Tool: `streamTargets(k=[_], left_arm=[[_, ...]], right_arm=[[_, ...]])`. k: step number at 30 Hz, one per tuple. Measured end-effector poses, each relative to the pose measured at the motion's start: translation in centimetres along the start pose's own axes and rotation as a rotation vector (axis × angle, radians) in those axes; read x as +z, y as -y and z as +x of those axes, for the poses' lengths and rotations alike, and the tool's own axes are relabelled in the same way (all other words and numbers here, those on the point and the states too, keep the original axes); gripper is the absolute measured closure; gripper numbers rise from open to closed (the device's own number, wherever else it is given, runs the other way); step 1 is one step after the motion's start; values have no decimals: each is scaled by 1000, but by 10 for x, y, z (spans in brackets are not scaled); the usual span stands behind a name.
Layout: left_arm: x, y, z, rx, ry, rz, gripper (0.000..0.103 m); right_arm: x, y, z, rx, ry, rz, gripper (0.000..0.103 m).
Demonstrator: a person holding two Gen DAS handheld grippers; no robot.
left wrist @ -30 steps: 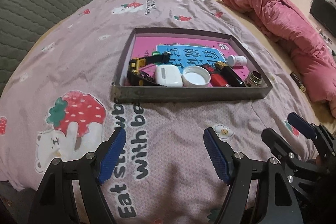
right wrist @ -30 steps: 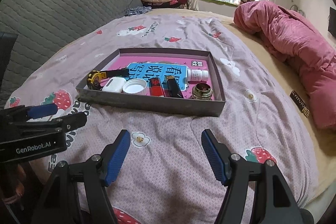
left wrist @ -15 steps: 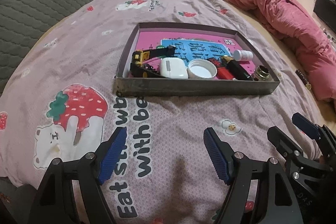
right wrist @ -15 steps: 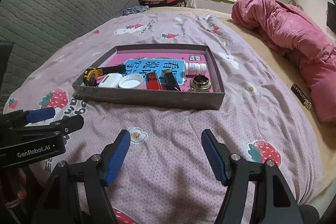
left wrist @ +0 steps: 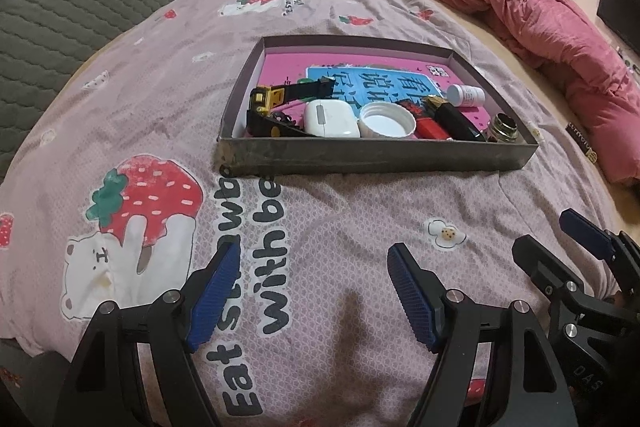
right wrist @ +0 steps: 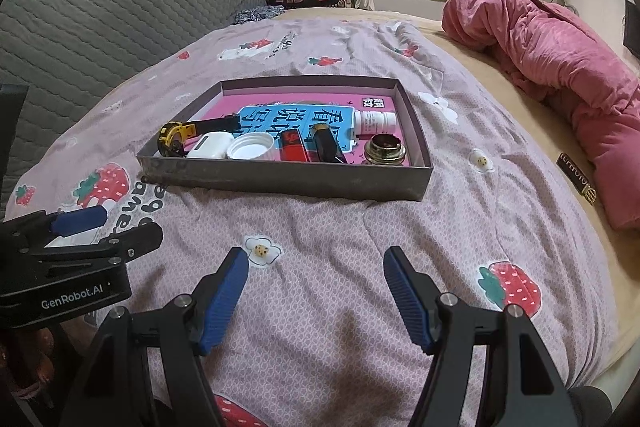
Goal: Organize rigid objects
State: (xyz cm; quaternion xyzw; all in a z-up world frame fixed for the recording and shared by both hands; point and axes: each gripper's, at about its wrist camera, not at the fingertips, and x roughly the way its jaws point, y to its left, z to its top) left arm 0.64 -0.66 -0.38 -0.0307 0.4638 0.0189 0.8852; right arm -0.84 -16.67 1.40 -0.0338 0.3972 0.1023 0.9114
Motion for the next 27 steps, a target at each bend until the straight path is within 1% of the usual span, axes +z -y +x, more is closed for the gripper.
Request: streamTargets(k=[10,27], left_arm=[[-3,-2,9,7,-35,-9,26],[-4,-1,9,9,-35,-6,26]], right_arm=[[-2,2,4,1,-11,14,33],[-2,2,6,4,-15,13,33]])
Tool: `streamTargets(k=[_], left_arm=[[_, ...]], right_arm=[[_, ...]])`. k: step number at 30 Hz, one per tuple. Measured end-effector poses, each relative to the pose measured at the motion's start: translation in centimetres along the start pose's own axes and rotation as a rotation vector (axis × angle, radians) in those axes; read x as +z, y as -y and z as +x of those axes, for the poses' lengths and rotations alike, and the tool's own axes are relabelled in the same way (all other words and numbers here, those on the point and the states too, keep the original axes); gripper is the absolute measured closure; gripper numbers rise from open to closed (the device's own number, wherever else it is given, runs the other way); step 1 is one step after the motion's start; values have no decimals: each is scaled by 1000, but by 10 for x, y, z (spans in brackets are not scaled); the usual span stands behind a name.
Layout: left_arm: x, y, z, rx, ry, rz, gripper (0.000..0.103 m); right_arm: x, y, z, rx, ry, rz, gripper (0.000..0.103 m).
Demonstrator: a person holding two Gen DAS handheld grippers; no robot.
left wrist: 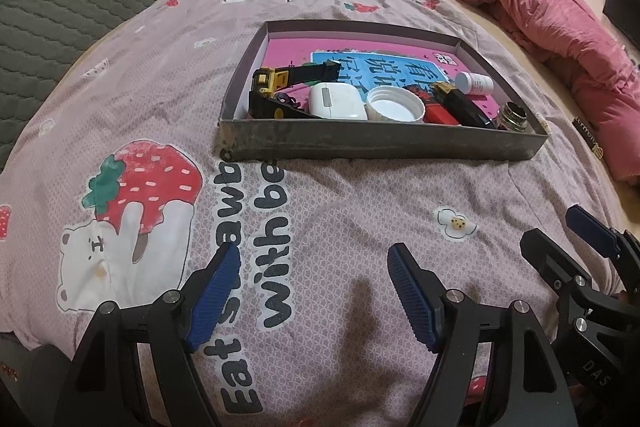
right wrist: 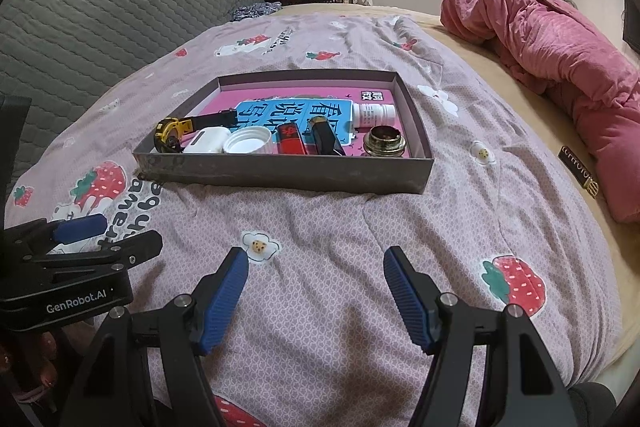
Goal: Organize rigid objects
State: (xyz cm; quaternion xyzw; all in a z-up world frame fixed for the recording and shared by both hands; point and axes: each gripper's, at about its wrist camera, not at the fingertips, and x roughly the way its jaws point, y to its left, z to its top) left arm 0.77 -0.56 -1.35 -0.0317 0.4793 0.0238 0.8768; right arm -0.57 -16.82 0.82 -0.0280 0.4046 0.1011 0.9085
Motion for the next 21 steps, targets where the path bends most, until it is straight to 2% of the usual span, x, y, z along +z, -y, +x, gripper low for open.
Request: streamTargets(k=[21], left_arm=[[0,-4,3,-5,-6,-6,26]], right_arm=[[-1,8,5,-25,-9,26,33]])
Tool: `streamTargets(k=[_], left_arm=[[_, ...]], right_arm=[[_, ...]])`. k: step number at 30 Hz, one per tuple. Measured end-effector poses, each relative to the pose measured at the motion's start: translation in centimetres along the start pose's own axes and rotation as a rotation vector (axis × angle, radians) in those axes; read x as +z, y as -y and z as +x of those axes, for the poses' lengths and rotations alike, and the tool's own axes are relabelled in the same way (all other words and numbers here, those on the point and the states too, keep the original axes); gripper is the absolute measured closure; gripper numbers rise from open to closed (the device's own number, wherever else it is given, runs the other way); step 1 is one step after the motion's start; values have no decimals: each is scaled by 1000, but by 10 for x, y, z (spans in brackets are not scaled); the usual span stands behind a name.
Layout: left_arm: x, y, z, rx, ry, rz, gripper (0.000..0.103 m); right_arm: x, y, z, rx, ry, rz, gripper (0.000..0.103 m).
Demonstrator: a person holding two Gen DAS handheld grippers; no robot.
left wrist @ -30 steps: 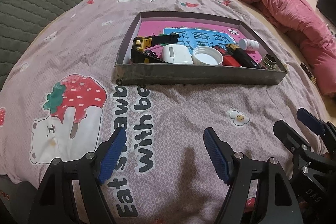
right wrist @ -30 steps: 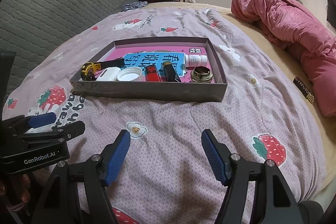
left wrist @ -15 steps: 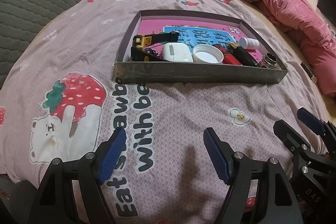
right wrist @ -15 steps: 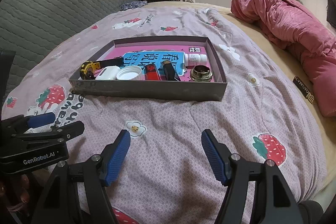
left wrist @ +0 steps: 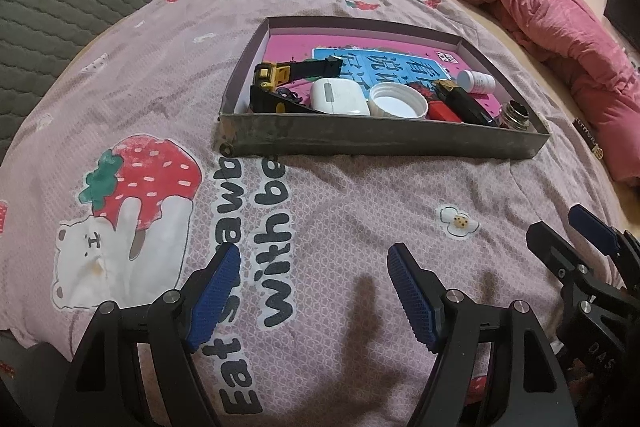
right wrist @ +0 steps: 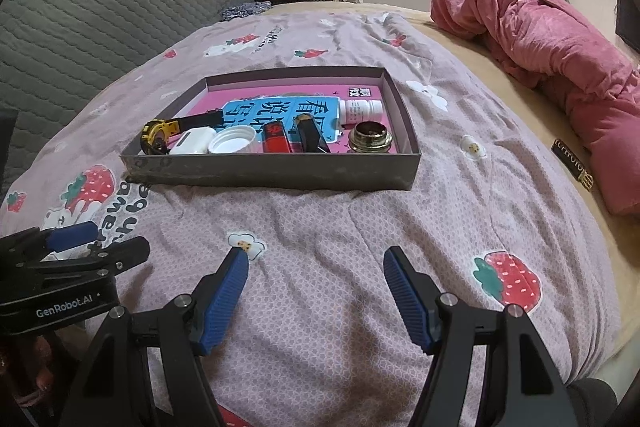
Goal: Organize rigid objects
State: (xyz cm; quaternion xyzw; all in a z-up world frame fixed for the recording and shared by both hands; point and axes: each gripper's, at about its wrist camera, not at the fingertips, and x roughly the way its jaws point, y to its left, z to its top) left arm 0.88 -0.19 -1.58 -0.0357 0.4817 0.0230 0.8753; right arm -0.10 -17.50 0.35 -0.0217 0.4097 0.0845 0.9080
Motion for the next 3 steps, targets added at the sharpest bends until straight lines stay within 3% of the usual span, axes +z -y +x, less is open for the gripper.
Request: streamTargets(k=[3], left_arm=[[1,-2,2,7,-2,-4,25]], right_arm=[[0,2,2,-4,-2,5,33]])
